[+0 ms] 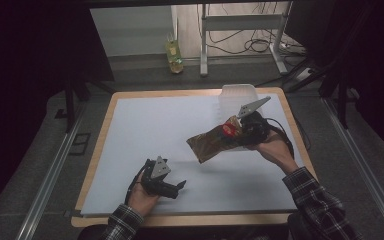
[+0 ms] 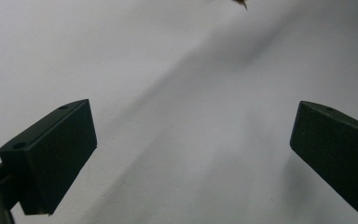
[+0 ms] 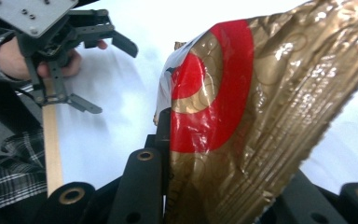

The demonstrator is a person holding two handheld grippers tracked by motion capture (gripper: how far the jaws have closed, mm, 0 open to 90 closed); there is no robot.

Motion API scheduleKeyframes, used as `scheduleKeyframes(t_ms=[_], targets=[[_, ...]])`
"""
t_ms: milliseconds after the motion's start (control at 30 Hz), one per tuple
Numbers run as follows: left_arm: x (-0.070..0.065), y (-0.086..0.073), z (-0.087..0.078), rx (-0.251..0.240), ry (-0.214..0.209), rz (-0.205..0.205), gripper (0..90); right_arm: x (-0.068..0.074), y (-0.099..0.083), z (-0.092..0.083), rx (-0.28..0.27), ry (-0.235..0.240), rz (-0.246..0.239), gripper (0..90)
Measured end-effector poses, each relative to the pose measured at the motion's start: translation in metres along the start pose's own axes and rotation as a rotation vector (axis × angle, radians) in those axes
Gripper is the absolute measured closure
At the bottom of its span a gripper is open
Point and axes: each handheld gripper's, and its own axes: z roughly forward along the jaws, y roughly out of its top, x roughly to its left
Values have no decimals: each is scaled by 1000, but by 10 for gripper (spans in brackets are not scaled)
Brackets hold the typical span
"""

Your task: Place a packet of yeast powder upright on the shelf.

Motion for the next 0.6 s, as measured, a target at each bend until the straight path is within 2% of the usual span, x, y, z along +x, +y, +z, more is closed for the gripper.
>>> scheduleKeyframes(t_ms=[167, 333, 467, 600], targets=[[1, -1, 2, 25, -8, 7, 0, -5, 7, -10, -2, -21, -55, 721], [2, 0, -1, 3, 9, 5, 0, -10, 14, -19, 4, -50, -101, 722], [4, -1, -2, -6, 30, -2, 0, -16, 18, -25, 11, -80, -114, 722], [6, -1, -3, -8, 34, -9, 0, -21, 21, -32, 4, -104, -119, 722]])
